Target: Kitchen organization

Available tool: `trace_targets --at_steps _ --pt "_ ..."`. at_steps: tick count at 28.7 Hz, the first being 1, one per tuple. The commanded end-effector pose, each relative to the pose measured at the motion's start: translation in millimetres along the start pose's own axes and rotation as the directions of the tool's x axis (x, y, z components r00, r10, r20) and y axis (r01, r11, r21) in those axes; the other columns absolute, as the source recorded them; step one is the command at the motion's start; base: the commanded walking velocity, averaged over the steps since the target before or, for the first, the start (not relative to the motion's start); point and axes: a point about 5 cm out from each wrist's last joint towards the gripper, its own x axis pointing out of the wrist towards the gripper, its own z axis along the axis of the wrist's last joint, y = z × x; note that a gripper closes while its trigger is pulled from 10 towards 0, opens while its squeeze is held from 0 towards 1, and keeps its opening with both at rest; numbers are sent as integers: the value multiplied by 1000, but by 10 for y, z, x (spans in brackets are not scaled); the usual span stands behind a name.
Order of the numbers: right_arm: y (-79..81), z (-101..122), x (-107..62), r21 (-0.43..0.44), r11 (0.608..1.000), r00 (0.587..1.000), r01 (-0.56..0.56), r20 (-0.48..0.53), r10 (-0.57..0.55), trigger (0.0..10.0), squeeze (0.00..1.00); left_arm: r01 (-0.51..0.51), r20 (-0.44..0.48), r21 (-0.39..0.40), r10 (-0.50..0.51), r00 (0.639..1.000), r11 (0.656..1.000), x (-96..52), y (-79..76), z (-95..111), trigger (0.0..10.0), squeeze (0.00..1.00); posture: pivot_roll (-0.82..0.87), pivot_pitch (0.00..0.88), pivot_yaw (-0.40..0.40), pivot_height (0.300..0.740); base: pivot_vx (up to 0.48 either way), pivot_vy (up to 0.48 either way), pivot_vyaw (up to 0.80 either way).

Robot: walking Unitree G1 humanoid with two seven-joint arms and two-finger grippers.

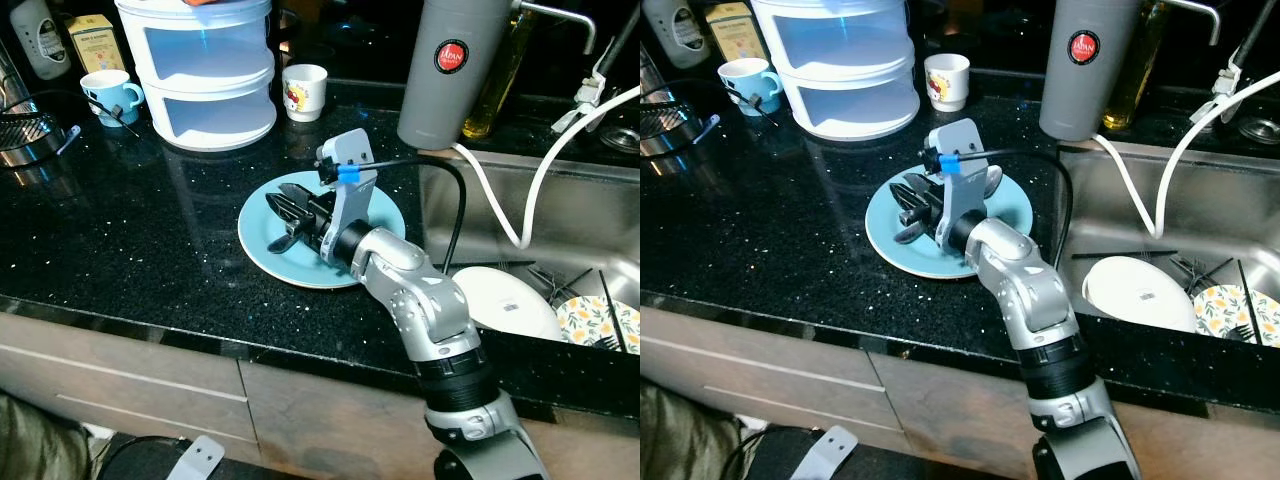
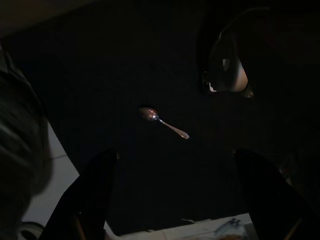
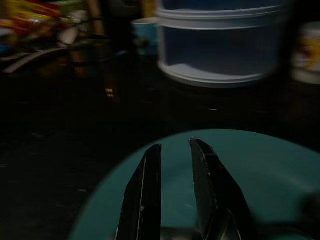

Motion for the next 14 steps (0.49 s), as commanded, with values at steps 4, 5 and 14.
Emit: trace_targets --at_steps 4,5,14 --pt "-44 -17 71 -77 994 988 76 -128 -86 10000 0 6 0 4 -6 1000 1000 11 -31 -11 10000 0 -26 0 -39 740 0 0 0" --pt "-38 -4 72 -74 995 988 70 -136 -79 10000 0 5 0 4 -5 1000 1000 11 -31 -10 10000 0 -26 0 -40 740 0 0 0" --pt "209 -35 41 -47 994 954 -95 -290 77 10000 1000 8 -2 4 -8 1000 1000 15 -45 -11 10000 0 -29 0 -53 740 0 0 0"
